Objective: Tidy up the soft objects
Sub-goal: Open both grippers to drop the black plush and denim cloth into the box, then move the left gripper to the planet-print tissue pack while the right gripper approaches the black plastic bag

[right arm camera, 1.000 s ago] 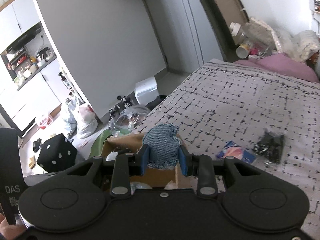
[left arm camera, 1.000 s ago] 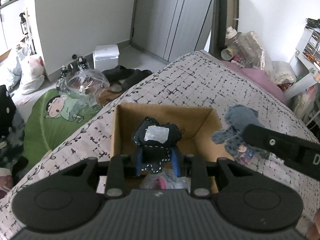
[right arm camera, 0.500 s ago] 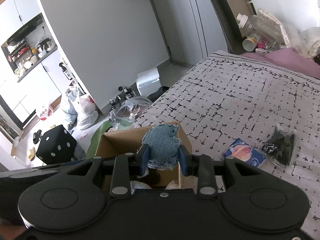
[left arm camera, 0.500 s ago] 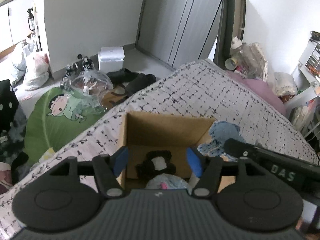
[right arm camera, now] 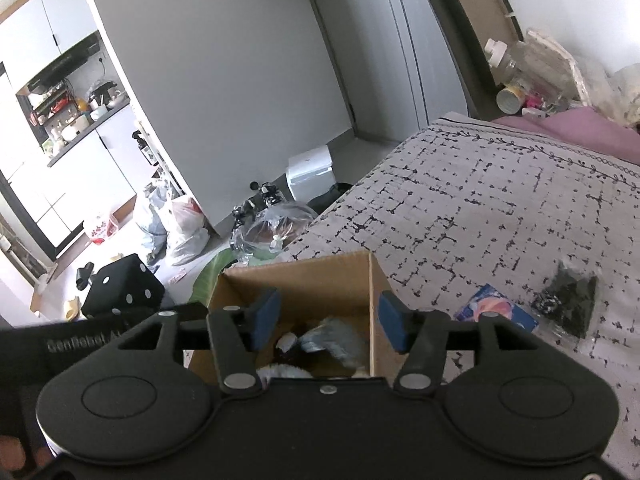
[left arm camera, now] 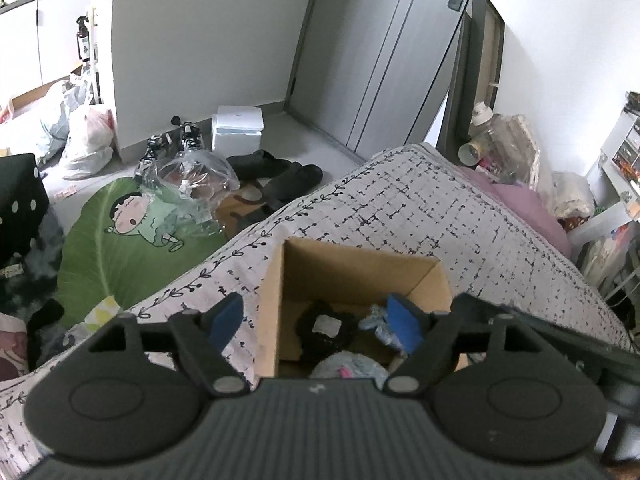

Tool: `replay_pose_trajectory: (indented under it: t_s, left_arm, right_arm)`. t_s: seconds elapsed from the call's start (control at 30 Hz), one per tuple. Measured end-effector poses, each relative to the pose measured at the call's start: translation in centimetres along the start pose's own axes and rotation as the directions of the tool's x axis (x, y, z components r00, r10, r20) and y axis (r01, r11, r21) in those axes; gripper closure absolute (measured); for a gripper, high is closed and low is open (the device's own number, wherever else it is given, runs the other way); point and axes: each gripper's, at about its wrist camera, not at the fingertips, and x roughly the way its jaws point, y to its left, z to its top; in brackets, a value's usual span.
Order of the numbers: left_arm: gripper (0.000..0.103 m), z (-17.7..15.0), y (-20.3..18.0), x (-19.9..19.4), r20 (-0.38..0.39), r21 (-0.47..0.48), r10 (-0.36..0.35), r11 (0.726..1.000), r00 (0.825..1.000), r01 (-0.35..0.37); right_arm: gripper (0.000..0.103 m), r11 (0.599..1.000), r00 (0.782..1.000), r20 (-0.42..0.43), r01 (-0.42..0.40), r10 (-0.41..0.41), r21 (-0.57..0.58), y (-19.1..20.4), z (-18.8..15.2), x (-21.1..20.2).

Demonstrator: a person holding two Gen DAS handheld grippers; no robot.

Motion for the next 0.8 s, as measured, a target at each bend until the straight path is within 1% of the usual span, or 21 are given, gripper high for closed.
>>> replay_pose_trajectory:
  t_s: [0.07, 0.2, 0.27, 0.4, 0.43, 0.5, 0.6, 0.67, 0.73, 0.8]
  left_arm:
    - [0.025, -0.1, -0.1, -0.3, 0.005, -0.007, -0.004, 1.000, 1.000, 0.004]
    - [0.024, -0.2, -0.4, -1.0, 0.012, -0.018, -0.015, 1.000, 1.000, 0.016]
    - [0.023, -0.3, -0.7, -1.3, 0.018, -0.018, -0.014, 1.000, 1.000, 0.014]
    - [0.017, -0.7, -1.4, -2.0, 0.027, -0.017, -0.026, 0.999, 0.999, 0.027]
    - [0.017, -0.8, -1.7, -2.1, 0.028, -0.013, -0.020, 1.000, 0.999, 0.020]
    - [0.014, -1.0, -2.4, -2.4, 0.030, -0.003, 0.017, 1.000, 0.999, -0.017]
    - [0.011, -1.2, -2.9, -2.9, 0.043, 0.001, 0.008, 1.000, 0.999, -0.008]
    - [0.009, -1.4, -3.4, -3.3, 0.045, 0.007, 0.016, 1.000, 0.999, -0.017]
    - [0.007, -1.5, -3.8, -3.6, 0.045, 0.019, 0.018, 1.000, 0.999, -0.019]
    - [0.003, -1.7, -4.2, -3.8, 0.046, 0.029, 0.017, 0.999, 0.999, -0.018]
  right_arm:
    - [0.037, 1.000, 1.000, 0.003, 0.000, 0.000, 0.001, -0.3, -0.2, -0.6]
    - [0.029, 1.000, 1.000, 0.006, -0.012, 0.012, 0.015, -1.0, -0.4, -2.0]
    - [0.022, 1.000, 1.000, 0.015, -0.008, 0.008, 0.013, -1.3, -0.5, -2.7]
    - [0.017, 1.000, 1.000, 0.029, -0.002, 0.002, 0.005, -2.0, -0.6, -4.1]
    - [0.015, 1.000, 0.999, 0.035, 0.001, -0.001, -0.001, -2.2, -0.6, -4.4]
    - [0.012, 1.000, 0.999, 0.048, 0.007, -0.007, -0.005, -2.5, -0.7, -5.1]
    - [0.005, 1.000, 0.997, 0.071, 0.011, -0.011, -0.001, -3.1, -0.8, -6.2]
    - [0.000, 1.000, 0.996, 0.085, 0.019, -0.019, 0.001, -3.6, -0.8, -6.9]
    - [0.000, 1.000, 0.996, 0.084, 0.022, -0.022, 0.009, -4.0, -0.8, -7.4]
    - [0.000, 1.000, 0.996, 0.084, 0.017, -0.019, 0.026, -4.7, -0.9, -8.0]
